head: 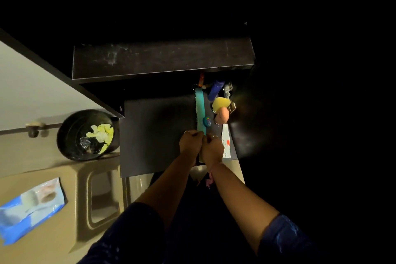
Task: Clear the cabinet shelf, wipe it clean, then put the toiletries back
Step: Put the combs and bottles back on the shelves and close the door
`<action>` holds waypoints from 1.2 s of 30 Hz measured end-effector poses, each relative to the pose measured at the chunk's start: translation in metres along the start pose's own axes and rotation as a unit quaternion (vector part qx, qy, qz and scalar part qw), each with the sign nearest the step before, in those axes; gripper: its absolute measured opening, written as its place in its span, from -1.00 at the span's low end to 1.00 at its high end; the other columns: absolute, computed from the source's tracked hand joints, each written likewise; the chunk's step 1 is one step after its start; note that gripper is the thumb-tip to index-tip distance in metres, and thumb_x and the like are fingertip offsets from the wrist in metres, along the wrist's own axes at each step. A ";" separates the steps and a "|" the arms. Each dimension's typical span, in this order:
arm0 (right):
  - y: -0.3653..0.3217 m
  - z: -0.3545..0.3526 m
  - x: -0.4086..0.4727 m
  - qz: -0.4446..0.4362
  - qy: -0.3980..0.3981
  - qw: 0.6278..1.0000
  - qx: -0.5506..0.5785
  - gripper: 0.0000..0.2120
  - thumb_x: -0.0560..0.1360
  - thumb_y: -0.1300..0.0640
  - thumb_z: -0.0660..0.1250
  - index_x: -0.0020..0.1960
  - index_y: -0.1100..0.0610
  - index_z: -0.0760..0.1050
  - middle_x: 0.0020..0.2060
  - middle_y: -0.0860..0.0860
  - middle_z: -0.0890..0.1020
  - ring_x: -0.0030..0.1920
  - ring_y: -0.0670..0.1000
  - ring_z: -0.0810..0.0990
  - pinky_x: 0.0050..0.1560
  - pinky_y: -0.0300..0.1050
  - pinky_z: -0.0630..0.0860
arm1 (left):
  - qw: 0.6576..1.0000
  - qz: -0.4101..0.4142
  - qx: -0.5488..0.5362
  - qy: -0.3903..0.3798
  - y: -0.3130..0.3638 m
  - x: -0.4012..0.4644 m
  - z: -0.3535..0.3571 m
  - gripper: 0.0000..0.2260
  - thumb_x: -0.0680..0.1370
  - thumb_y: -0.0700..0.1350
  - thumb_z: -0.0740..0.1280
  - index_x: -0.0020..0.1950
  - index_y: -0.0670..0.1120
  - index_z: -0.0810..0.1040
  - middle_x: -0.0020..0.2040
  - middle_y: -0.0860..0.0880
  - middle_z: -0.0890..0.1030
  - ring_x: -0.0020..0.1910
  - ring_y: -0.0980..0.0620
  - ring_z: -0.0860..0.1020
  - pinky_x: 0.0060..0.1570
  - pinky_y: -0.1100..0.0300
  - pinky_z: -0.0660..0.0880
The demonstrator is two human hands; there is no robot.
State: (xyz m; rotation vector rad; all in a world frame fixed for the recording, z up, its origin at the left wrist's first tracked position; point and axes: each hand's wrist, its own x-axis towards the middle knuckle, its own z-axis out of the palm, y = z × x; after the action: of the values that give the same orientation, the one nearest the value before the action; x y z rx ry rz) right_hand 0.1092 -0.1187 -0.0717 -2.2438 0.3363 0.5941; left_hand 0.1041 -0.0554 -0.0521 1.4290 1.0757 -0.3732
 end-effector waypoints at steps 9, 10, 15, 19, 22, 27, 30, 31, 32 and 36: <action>0.004 0.013 -0.018 -0.017 -0.038 0.997 0.067 -0.78 0.54 0.17 0.22 0.02 0.25 0.60 -0.07 0.22 0.66 -0.01 0.18 0.59 -0.01 -0.06 0.48 | 0.996 0.028 0.053 0.065 -0.001 -0.017 -0.025 -0.80 0.52 -0.21 0.26 0.10 -0.23 0.55 0.12 -0.19 0.60 0.14 -0.11 0.55 0.06 0.21 0.42; 0.004 0.013 -0.024 -0.024 -0.043 0.996 0.071 -0.77 0.55 0.16 0.22 0.07 0.24 0.59 -0.03 0.20 0.65 0.03 0.16 0.59 0.01 -0.10 0.47 | 0.996 0.033 0.047 0.071 -0.005 -0.019 -0.028 -0.80 0.52 -0.21 0.26 0.09 -0.23 0.55 0.11 -0.19 0.60 0.13 -0.11 0.55 0.05 0.21 0.42; -0.003 0.004 -0.048 -0.032 -0.105 0.981 0.162 -0.64 0.53 0.07 0.30 0.31 0.08 0.45 0.15 0.02 0.60 0.14 -0.01 0.57 0.18 -0.13 0.52 | 0.996 0.046 -0.052 0.064 -0.015 -0.036 -0.047 -0.77 0.47 -0.21 0.26 0.08 -0.24 0.55 0.04 -0.15 0.64 -0.01 -0.06 0.61 -0.23 0.34 0.54; -0.008 -0.012 -0.068 -0.026 -0.171 0.949 0.264 -0.61 0.49 0.20 0.37 0.30 0.10 0.45 0.13 0.10 0.62 0.12 0.08 0.61 0.16 0.00 0.55 | 0.991 0.072 -0.108 0.005 -0.025 -0.058 -0.070 -0.79 0.42 -0.15 0.25 -0.04 -0.23 0.56 -0.05 -0.18 0.65 -0.03 -0.18 0.62 0.04 -0.05 0.57; -0.016 -0.030 -0.087 -0.015 -0.238 0.909 0.342 -0.58 0.45 0.32 0.37 0.30 0.19 0.46 0.10 0.18 0.63 0.09 0.13 0.61 0.20 0.04 0.52 | 0.976 0.062 -0.201 -0.046 -0.018 -0.090 -0.092 -0.91 0.55 -0.26 0.22 -0.09 -0.13 0.49 -0.10 -0.13 0.63 -0.15 -0.03 0.63 -0.11 0.11 0.58; -0.041 -0.056 -0.121 -0.052 -0.289 0.890 0.349 -0.59 0.43 0.41 0.36 0.26 0.29 0.47 -0.05 0.07 0.69 -0.10 -0.02 0.68 -0.01 -0.17 0.62 | 0.956 0.131 -0.255 -0.060 -0.012 -0.128 -0.136 -0.81 0.57 -0.09 0.29 0.14 -0.14 0.48 0.00 -0.09 0.67 -0.07 0.06 0.67 -0.02 0.18 0.61; -0.058 -0.070 -0.148 -0.094 -0.252 0.909 0.319 -0.59 0.44 0.34 0.38 0.28 0.27 0.46 0.05 0.13 0.65 -0.10 -0.06 0.67 -0.02 -0.24 0.61 | 0.941 0.166 -0.289 -0.061 -0.005 -0.155 -0.163 -0.77 0.56 -0.15 0.31 0.20 -0.15 0.49 0.05 -0.12 0.66 -0.04 0.04 0.66 -0.08 0.25 0.61; -0.063 -0.072 -0.157 -0.130 -0.208 0.929 0.276 -0.59 0.45 0.29 0.39 0.29 0.24 0.47 0.08 0.10 0.64 -0.08 -0.10 0.65 -0.03 -0.30 0.60 | 0.938 0.172 -0.297 -0.054 -0.002 -0.162 -0.170 -0.76 0.55 -0.16 0.32 0.22 -0.16 0.49 0.06 -0.13 0.66 -0.02 0.03 0.66 -0.11 0.27 0.62; -0.068 -0.074 -0.165 -0.177 -0.148 0.949 0.214 -0.60 0.45 0.23 0.40 0.28 0.18 0.49 0.09 0.02 0.62 -0.03 -0.13 0.62 0.01 -0.32 0.58 | 0.936 0.177 -0.301 -0.046 0.002 -0.170 -0.173 -0.75 0.55 -0.17 0.32 0.22 -0.18 0.49 0.07 -0.14 0.66 -0.02 0.02 0.65 -0.15 0.30 0.62; -0.089 -0.085 -0.206 -0.357 0.013 0.933 0.034 -0.71 0.46 0.11 0.40 0.18 0.05 0.57 0.05 -0.12 0.57 0.09 -0.46 0.37 0.18 -0.57 0.28 | 0.925 0.205 -0.319 -0.029 0.016 -0.204 -0.183 -0.76 0.56 -0.20 0.29 0.21 -0.23 0.49 0.07 -0.16 0.66 0.00 -0.01 0.66 -0.10 0.25 0.62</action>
State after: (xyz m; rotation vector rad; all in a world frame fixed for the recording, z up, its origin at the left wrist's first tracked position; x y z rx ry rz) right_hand -0.0045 -0.1117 0.1399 -2.1050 -0.4370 0.1564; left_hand -0.0556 0.0357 0.1518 1.0018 0.7226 0.2275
